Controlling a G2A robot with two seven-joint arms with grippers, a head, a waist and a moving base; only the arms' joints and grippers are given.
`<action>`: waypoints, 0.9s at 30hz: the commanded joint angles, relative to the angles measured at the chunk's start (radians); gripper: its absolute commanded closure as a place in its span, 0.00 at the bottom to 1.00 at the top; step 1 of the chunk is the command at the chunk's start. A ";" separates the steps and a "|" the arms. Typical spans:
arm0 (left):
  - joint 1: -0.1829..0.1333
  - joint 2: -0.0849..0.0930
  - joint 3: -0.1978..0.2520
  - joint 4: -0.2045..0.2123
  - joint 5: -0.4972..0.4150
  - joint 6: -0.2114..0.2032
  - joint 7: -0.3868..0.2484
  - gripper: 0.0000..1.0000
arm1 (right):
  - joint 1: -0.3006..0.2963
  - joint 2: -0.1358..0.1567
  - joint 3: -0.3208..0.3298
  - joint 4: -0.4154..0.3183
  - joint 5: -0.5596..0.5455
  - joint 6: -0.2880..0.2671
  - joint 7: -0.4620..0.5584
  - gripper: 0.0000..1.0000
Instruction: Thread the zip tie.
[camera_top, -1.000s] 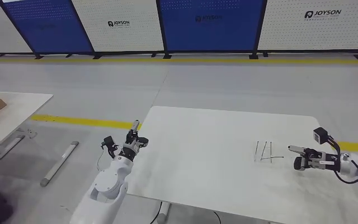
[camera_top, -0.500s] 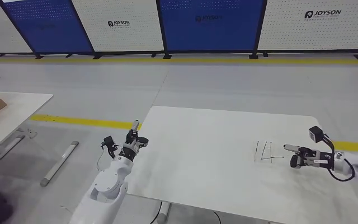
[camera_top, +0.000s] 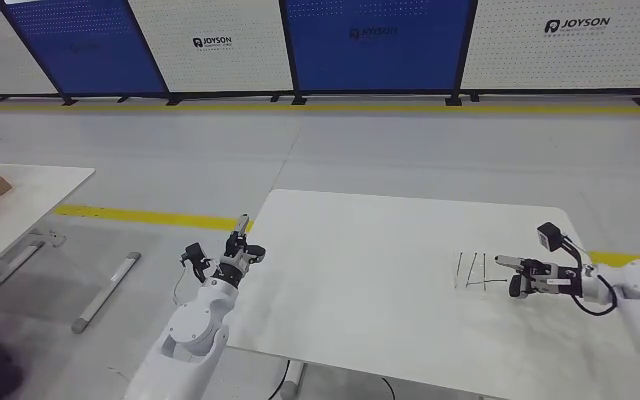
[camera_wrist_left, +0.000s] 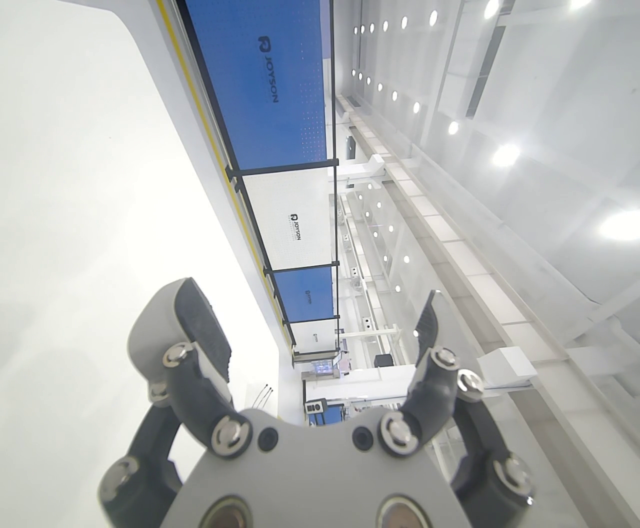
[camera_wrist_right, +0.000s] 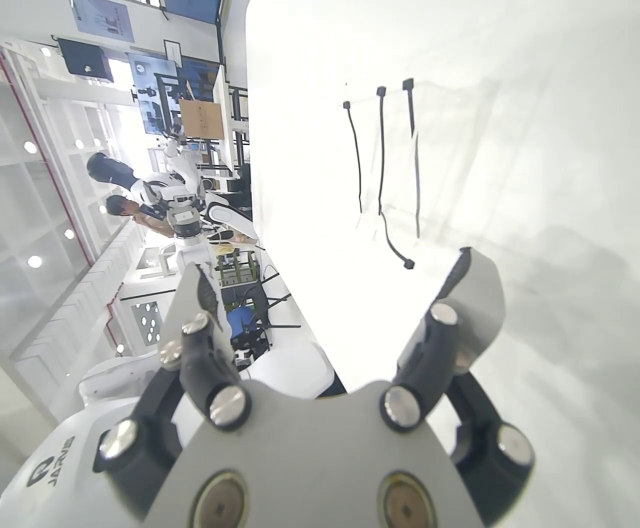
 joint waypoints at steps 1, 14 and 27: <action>0.000 0.000 0.000 0.000 0.000 0.000 0.000 0.00 | 0.000 0.000 0.000 0.000 0.000 0.000 0.000 0.00; 0.000 0.000 0.000 0.000 0.000 0.000 0.000 0.00 | -0.015 0.001 -0.001 -0.072 -0.072 0.114 -0.115 0.00; 0.000 0.000 0.000 0.000 0.000 0.000 0.000 0.00 | -0.024 0.000 0.017 -0.024 -0.068 0.100 -0.080 0.46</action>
